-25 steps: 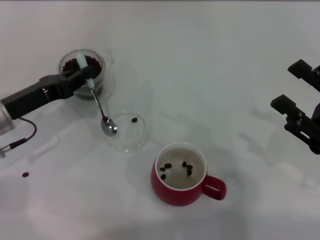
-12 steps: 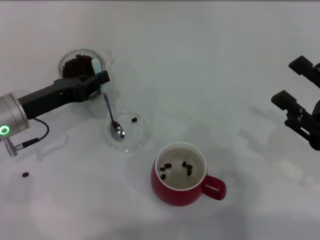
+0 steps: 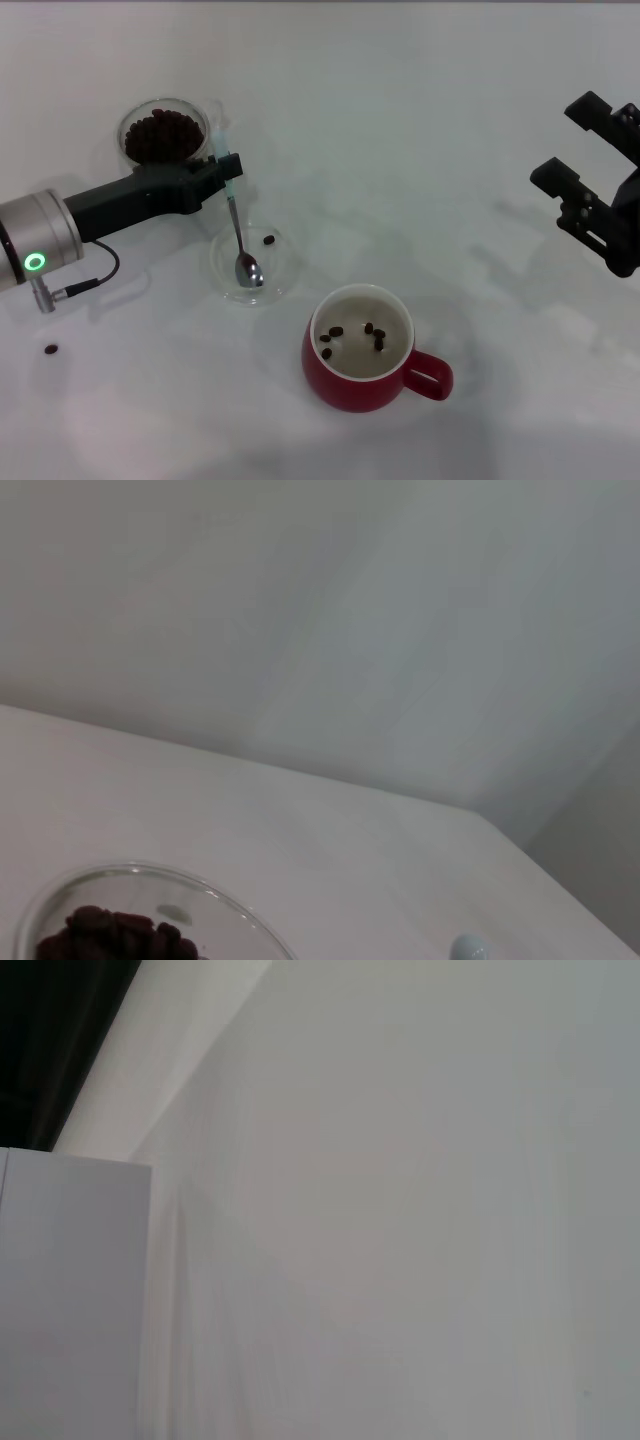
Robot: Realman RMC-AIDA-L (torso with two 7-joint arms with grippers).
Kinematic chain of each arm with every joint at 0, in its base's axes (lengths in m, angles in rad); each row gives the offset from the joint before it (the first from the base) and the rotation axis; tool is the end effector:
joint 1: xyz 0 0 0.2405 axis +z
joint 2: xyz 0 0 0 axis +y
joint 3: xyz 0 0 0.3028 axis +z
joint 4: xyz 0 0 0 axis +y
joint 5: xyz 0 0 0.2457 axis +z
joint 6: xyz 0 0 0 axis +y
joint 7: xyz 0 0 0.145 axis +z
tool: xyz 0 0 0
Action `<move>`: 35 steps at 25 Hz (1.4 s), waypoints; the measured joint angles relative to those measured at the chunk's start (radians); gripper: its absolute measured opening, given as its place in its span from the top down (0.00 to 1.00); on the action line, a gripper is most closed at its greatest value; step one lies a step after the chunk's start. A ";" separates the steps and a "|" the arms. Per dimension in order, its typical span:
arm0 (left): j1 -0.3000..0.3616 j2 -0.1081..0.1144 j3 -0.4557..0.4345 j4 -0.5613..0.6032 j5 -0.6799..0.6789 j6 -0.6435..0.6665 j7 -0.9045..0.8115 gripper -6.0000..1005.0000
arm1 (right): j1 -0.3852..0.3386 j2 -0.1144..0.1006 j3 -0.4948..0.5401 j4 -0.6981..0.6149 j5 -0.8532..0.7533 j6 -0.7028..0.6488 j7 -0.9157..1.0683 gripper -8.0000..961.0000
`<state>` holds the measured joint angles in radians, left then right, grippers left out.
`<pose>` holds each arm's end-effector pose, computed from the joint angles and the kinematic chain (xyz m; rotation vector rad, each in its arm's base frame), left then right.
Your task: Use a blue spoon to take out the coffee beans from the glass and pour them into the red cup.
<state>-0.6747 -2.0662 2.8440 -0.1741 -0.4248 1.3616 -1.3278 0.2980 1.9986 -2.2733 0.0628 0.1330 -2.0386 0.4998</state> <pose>-0.3387 0.3724 -0.0950 -2.4507 -1.1848 -0.8821 0.3728 0.2193 -0.0198 -2.1152 0.2186 1.3555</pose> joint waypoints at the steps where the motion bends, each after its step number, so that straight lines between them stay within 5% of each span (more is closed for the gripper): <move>1: -0.002 0.000 0.000 0.000 0.005 0.000 0.000 0.87 | 0.002 0.000 0.000 0.000 0.001 0.002 0.002 0.27; 16: 0.001 0.011 -0.004 -0.010 0.002 0.014 -0.012 0.75 | 0.015 -0.007 0.000 0.002 0.007 0.009 0.005 0.27; 23: 0.028 0.027 -0.003 -0.104 -0.099 0.207 0.111 0.68 | 0.013 -0.011 0.009 0.002 0.007 -0.002 0.005 0.27; 27: 0.091 0.028 -0.003 -0.224 -0.247 0.313 0.169 0.68 | 0.003 -0.009 0.013 0.003 0.015 -0.016 -0.006 0.27; 35: 0.278 0.033 -0.005 -0.284 -0.517 0.315 0.306 0.68 | -0.057 0.000 0.014 0.006 0.118 -0.052 -0.024 0.27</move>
<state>-0.3970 -2.0336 2.8389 -0.4583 -0.9418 1.6763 -1.0216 0.2405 1.9989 -2.2594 0.0691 0.2511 -2.0906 0.4755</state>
